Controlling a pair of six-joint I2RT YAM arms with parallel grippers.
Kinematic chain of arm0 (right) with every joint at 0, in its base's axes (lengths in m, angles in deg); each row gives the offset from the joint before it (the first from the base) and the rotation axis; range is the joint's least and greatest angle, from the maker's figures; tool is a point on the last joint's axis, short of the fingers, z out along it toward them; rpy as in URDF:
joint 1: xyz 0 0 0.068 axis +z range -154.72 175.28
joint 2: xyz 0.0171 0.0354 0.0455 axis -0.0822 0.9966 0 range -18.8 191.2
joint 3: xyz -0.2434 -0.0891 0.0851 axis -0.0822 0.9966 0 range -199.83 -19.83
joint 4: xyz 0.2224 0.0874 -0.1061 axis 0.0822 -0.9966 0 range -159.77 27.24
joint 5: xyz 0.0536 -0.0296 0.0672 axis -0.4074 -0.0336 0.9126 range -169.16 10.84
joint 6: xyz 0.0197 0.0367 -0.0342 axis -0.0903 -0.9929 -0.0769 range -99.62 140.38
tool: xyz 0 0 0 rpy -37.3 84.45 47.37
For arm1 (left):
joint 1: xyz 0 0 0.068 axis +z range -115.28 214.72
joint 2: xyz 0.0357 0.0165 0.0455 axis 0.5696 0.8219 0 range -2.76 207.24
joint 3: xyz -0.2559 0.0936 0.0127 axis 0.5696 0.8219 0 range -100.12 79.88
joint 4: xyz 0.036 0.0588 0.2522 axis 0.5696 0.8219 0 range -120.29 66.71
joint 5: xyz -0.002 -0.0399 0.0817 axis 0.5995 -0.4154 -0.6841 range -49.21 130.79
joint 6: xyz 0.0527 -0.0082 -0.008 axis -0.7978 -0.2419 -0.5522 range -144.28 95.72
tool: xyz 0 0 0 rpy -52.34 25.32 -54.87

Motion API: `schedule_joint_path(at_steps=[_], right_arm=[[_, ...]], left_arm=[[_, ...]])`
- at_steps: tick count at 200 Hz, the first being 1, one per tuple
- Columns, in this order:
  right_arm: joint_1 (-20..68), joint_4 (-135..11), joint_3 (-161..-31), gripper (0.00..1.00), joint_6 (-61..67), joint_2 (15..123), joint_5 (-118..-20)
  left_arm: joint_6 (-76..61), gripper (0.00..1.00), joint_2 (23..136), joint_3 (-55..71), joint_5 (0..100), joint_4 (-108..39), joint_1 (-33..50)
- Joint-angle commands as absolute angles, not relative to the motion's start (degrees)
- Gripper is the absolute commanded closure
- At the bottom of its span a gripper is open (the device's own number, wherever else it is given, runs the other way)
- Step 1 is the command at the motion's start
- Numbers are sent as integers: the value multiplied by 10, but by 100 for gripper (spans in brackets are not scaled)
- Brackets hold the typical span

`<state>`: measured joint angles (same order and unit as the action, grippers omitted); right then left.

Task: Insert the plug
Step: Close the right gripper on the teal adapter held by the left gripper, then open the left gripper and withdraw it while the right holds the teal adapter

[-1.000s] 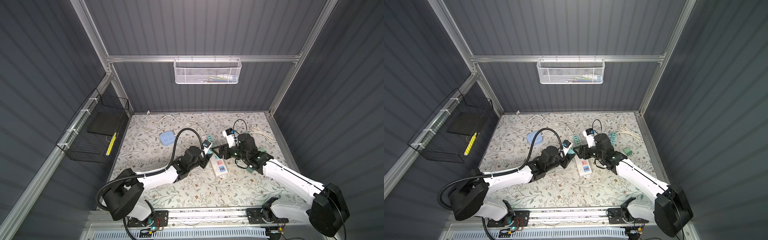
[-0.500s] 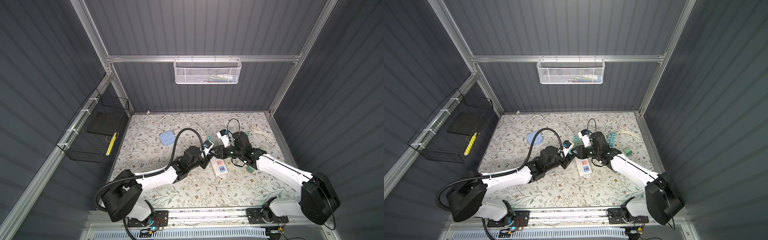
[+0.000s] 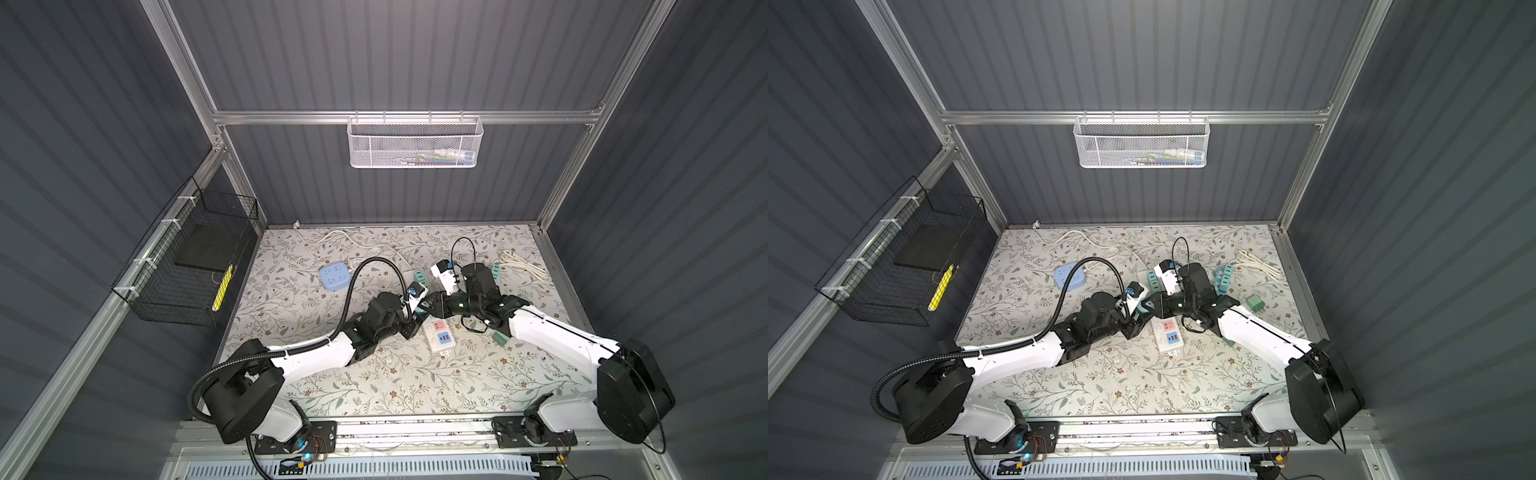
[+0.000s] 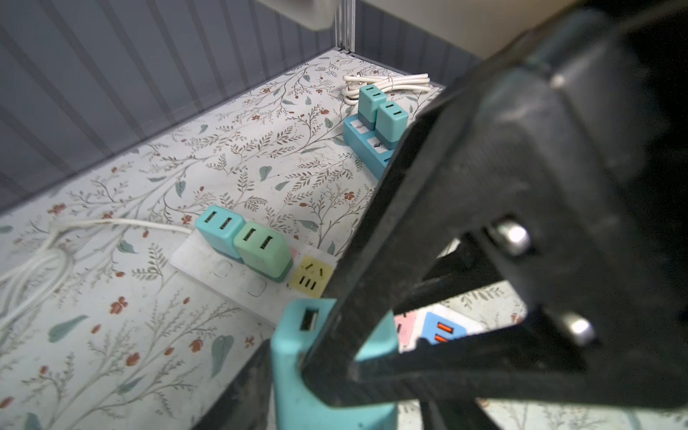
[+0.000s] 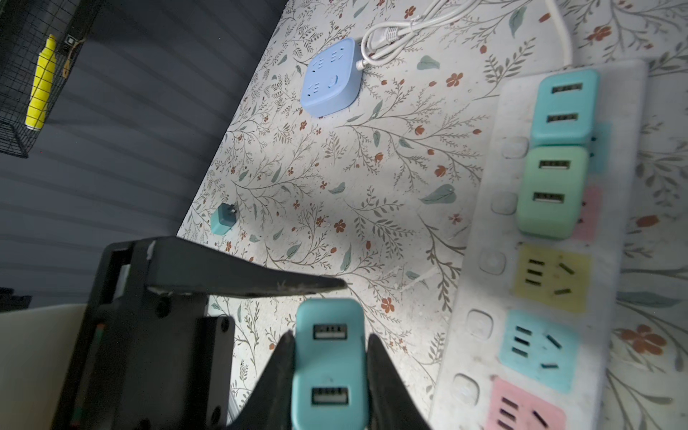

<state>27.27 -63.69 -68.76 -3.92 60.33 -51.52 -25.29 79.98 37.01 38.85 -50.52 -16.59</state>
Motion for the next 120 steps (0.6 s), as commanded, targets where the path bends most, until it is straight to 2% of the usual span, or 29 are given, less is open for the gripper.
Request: schedule_joint_path(at_steps=[1,31,52,74,120], right_arm=[[273,-633,-686,82,-26,586,-554],[273,-628,-672,83,3,572,-639],[275,-613,-657,83,28,572,-706],[277,-579,-636,84,45,575,-754],[291,-510,-605,84,60,594,-838]], left_arm=[[-239,24,757,361,367,-490,-169],[-197,8,676,403,314,-486,-167],[-126,1,619,456,224,-497,-167],[-27,0,589,502,119,-475,-166],[126,0,582,568,67,-450,-164]])
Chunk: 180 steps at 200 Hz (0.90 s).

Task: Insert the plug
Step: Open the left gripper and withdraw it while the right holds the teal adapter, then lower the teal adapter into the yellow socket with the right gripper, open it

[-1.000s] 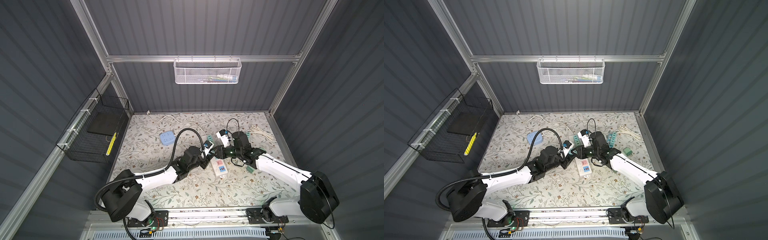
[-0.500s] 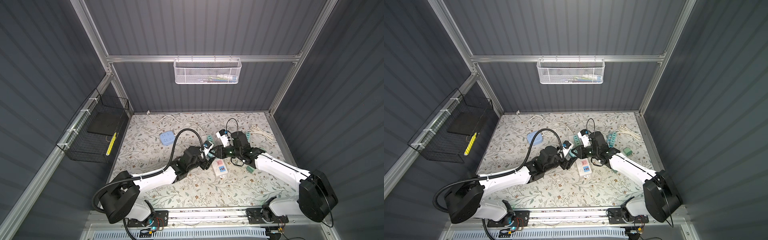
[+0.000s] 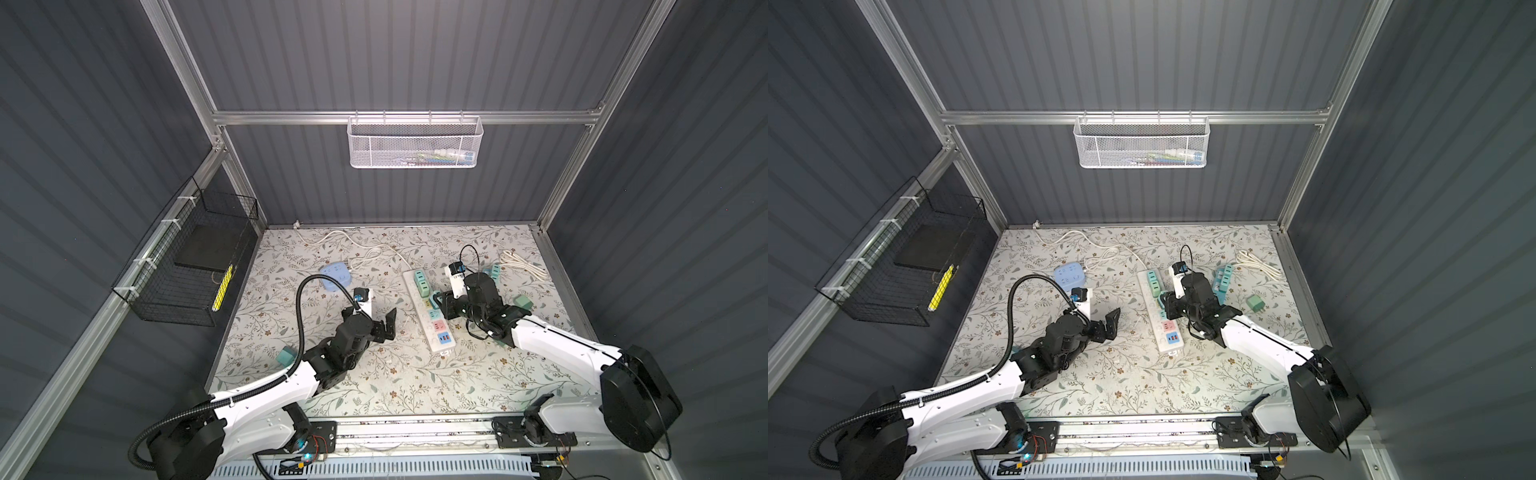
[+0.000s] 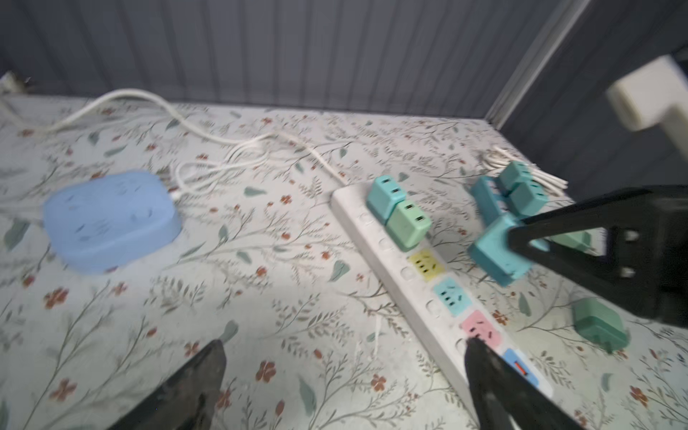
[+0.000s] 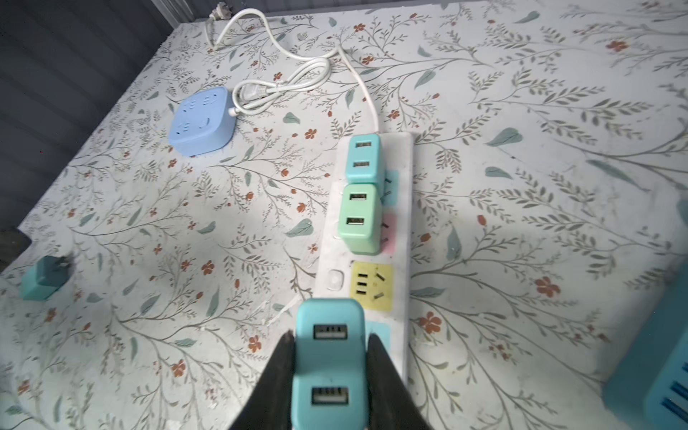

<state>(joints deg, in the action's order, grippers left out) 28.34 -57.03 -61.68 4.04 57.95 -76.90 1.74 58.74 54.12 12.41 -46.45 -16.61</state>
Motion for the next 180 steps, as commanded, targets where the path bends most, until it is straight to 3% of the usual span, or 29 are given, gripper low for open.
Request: schedule_joint_path(at_steps=[1,180], right_arm=[[291,-508,-604,84,59,595,-840],[325,-383,-589,86,56,731,-893]], left_arm=[[127,0,582,568,67,-451,-165],[11,0,569,527,126,-426,-146]])
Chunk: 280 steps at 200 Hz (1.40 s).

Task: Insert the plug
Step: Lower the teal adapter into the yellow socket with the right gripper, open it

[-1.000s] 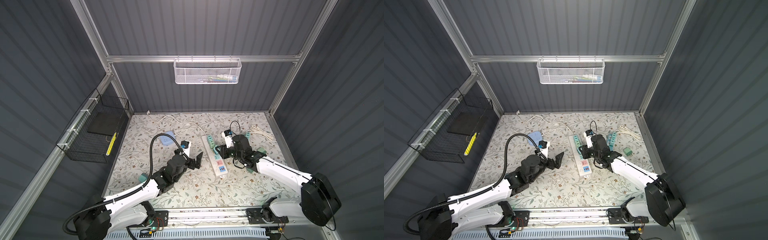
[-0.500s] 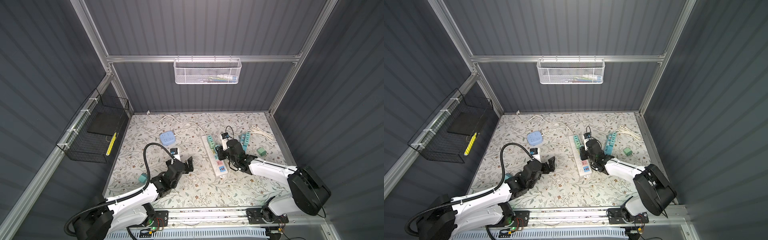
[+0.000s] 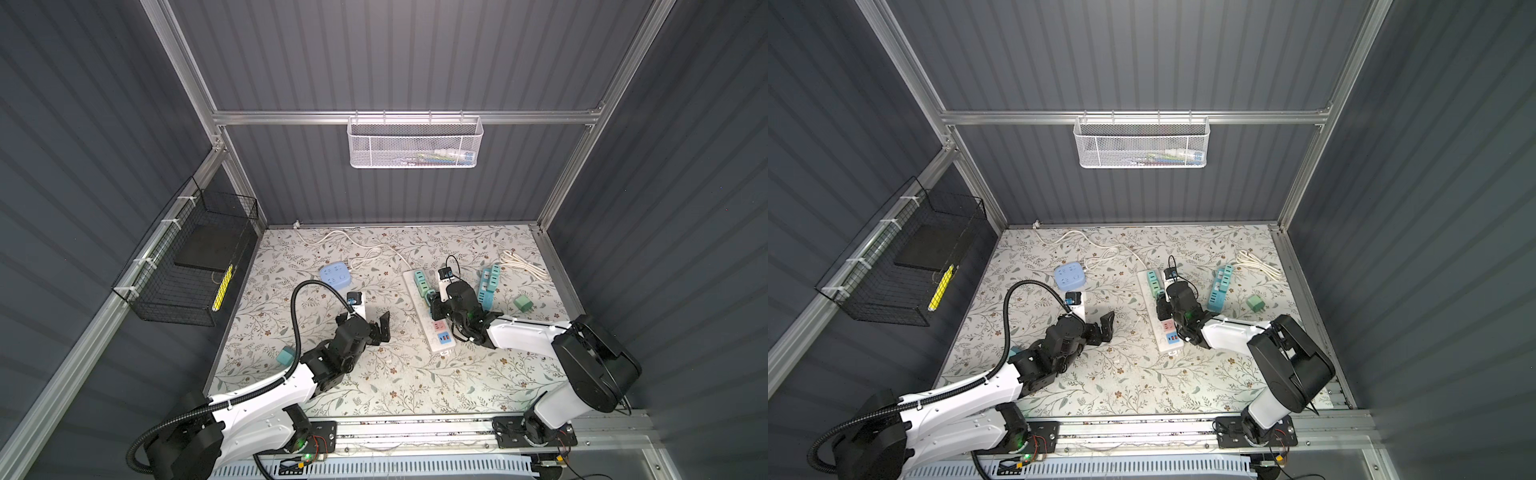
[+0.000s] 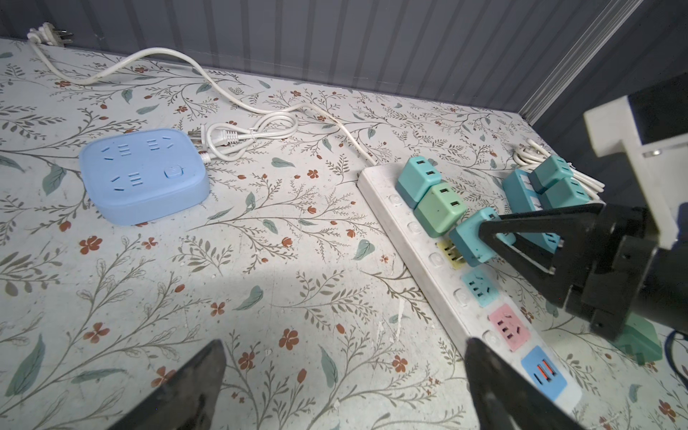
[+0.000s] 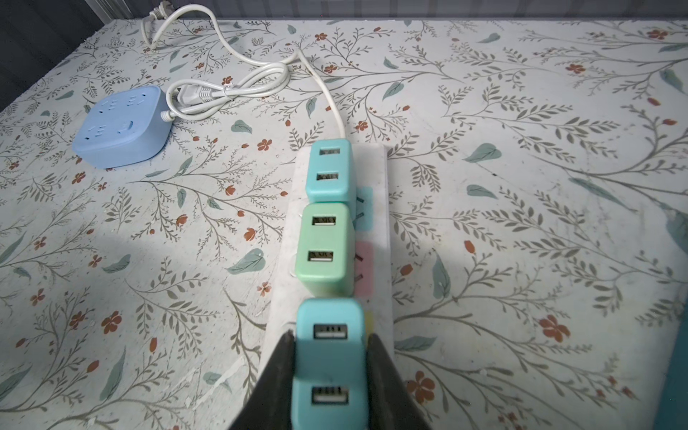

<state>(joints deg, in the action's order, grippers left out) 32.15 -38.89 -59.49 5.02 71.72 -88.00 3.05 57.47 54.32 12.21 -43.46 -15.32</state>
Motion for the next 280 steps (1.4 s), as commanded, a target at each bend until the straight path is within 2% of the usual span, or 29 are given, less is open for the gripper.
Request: schedule_joint_path(at_steps=[1,51,102,149,168,216,246,256,280], right_arm=[[326,-383,-589,86,56,730,-894],[337,-404,-591,86,61,735,-914],[363,-469,-621,86,67,759,-985],[366,-535,-650,87,58,786,-991],[368,-516,-627,87,48,784,-991],[371,-601,-666,86,37,832,-977],[382,-579,-647,86,11,834,-999],[384,-576,-646,84,10,831,-996],[386,-590,-662,72,22,814,-995]], left_arm=[[10,0,569,527,125,-426,-146],[6,0,569,523,131,-417,-140],[7,0,565,526,130,-416,-136],[5,0,559,529,137,-416,-132],[6,0,555,532,138,-418,-131],[1,0,553,536,149,-421,-125],[6,0,552,538,153,-425,-123],[7,0,551,539,153,-425,-122],[1,0,543,535,158,-417,-121]])
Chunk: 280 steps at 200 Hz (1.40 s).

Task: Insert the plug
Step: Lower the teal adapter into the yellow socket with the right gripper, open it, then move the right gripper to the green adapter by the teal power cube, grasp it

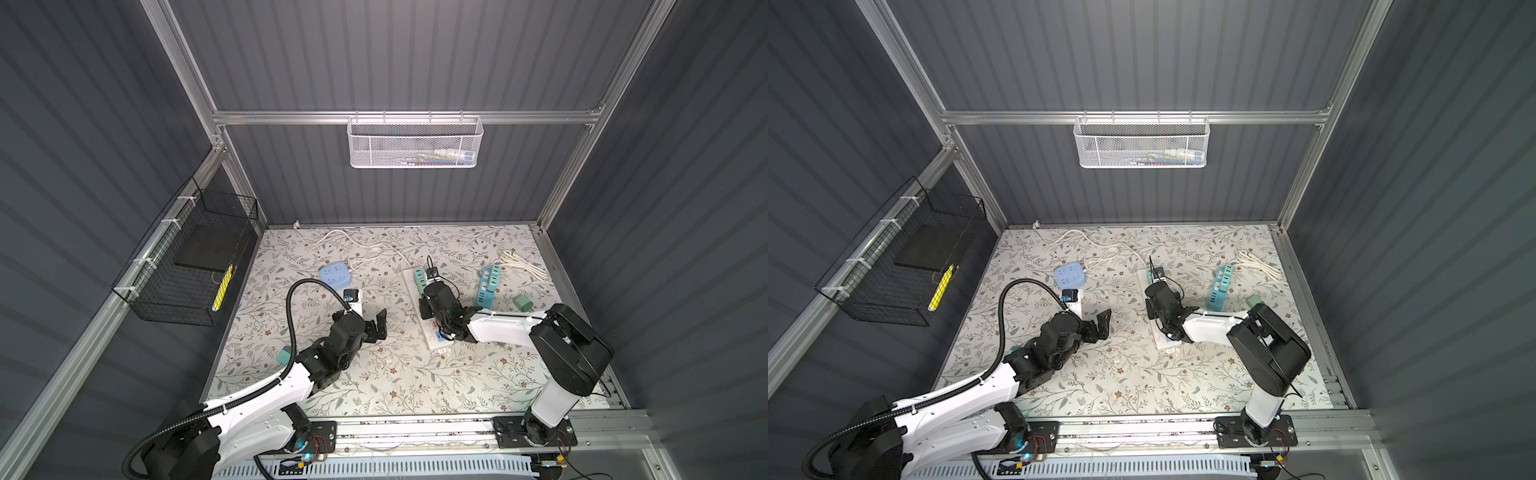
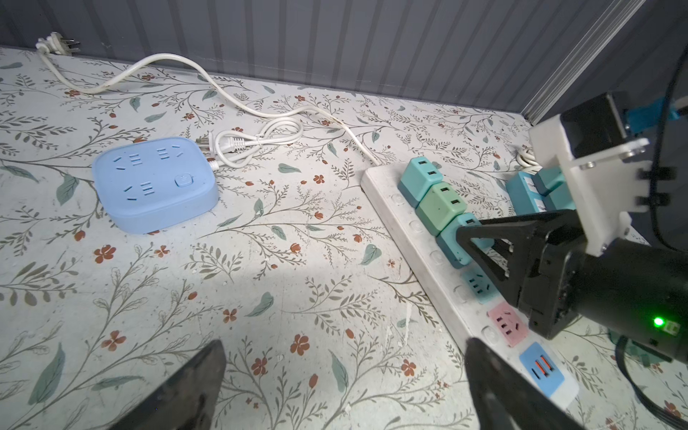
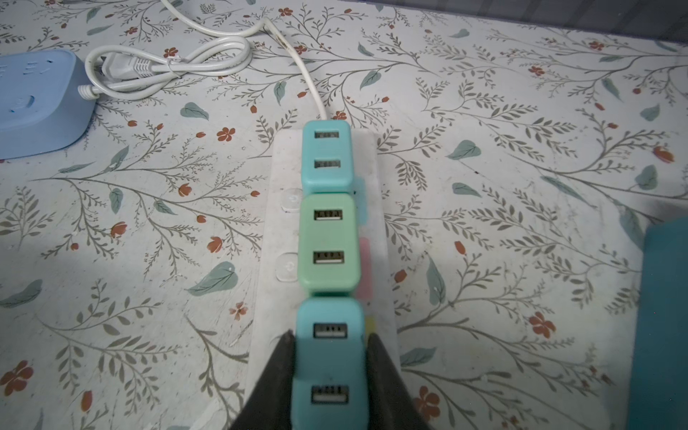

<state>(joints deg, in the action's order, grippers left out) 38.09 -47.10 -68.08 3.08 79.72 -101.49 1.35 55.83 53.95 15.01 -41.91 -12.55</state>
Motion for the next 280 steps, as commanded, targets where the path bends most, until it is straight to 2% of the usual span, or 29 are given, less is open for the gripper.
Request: schedule_joint_path(at_steps=[1,25,57,128,196,239,280], right_arm=[[386,-591,-663,71,22,812,-995],[384,-618,-701,51,34,776,-986],[371,-650,-750,40,43,736,-962],[325,-690,-800,37,54,737,-918],[309,-667,-750,37,28,776,-919],[310,-679,-750,37,25,736,-919],[303,-757,-770,30,-23,659,-957]], left_arm=[[1,0,543,535,159,-417,-121],[-5,0,535,526,159,-400,-119],[8,0,520,529,161,-394,-118],[14,0,499,535,157,-382,-118],[18,0,488,545,153,-378,-118],[17,0,492,542,158,-384,-118],[30,0,497,547,169,-396,-117]])
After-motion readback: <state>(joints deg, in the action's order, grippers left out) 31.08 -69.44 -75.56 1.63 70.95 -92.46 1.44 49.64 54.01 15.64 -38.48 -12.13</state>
